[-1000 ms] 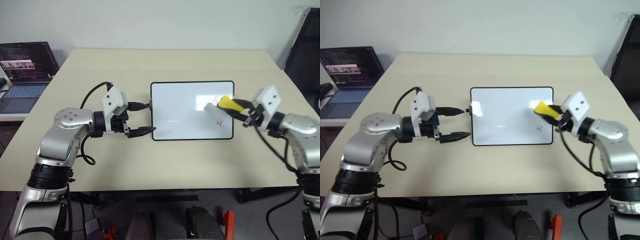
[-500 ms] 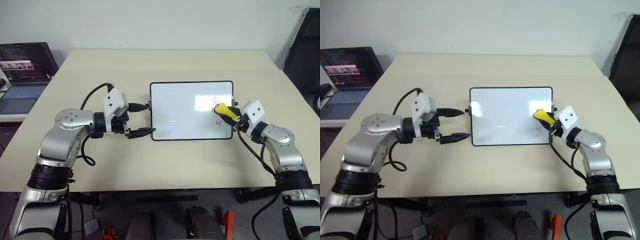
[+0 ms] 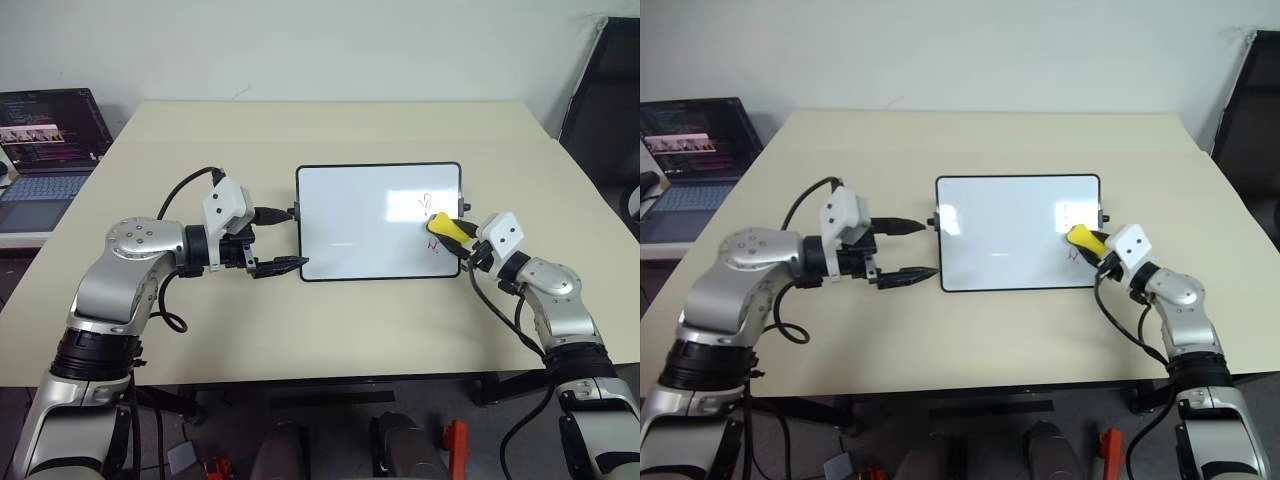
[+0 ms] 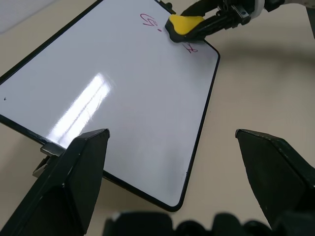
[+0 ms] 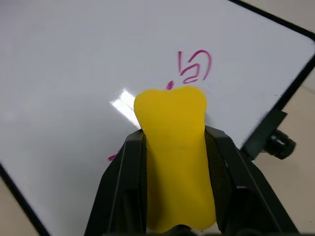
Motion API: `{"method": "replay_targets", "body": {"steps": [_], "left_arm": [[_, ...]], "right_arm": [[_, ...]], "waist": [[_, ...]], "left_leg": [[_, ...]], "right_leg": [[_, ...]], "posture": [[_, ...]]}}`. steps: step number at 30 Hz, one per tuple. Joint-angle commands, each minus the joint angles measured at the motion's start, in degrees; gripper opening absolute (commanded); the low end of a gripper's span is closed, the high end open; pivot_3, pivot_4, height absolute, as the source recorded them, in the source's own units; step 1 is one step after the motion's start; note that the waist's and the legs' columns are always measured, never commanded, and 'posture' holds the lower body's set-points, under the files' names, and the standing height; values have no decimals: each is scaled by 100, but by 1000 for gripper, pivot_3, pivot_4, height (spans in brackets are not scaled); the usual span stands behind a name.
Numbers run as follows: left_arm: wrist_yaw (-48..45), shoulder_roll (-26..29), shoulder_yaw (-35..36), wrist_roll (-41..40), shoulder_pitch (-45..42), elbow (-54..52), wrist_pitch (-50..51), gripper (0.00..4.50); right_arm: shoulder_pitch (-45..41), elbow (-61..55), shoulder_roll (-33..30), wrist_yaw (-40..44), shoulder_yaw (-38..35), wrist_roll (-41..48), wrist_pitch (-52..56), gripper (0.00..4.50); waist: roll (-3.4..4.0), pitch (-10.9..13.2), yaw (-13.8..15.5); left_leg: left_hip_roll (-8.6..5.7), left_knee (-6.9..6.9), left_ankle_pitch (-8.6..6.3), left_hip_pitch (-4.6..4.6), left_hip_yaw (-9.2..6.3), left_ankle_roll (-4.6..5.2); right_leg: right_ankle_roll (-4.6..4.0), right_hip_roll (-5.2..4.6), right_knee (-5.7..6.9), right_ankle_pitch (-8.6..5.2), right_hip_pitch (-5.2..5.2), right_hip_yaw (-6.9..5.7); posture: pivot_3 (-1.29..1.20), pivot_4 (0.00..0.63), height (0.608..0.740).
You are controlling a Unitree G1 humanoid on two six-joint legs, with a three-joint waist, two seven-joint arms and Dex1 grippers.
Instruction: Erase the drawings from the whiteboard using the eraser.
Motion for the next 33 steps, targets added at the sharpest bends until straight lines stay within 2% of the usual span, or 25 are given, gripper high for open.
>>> {"method": "replay_targets", "body": {"steps": [1,8,19,25,33], "left_arm": [[-8,60,147,-28,-123,-85,-64,4500],[-40,35,119,-6,-167,-18,-113,4500],[-60,10,87,18,-214,36,-142,4500],[-68,-7,69,26,-243,78,-158,4500],[-68,-6,74,27,-246,77,-153,4500]], "right_arm": [[429,-61,-71,397,453,-292,205,1246],[471,-171,-204,409,385,-232,274,1246],[-126,761,-448,-597,43,-583,-199,1245],[107,357,-345,-192,192,-367,-113,1245],[686,-737,-280,536,610,-235,555,1230]], "waist": [[-6,-7,1],[-15,-14,-11],[-18,-15,1],[-19,-16,-9],[-19,-15,-29]], "left_leg": [[0,0,0,1,-1,0],[2,10,14,9,3,7],[-1,13,30,8,6,17],[0,11,30,9,6,17],[3,4,30,5,4,17]], "right_leg": [[3,0,0,1,1,0],[23,3,-3,20,10,7],[10,2,-7,31,10,12],[15,3,-6,34,10,14],[21,8,-5,36,2,13]], "posture": [[0,150,740],[0,150,740],[0,150,740],[0,150,740],[0,150,740]]}}
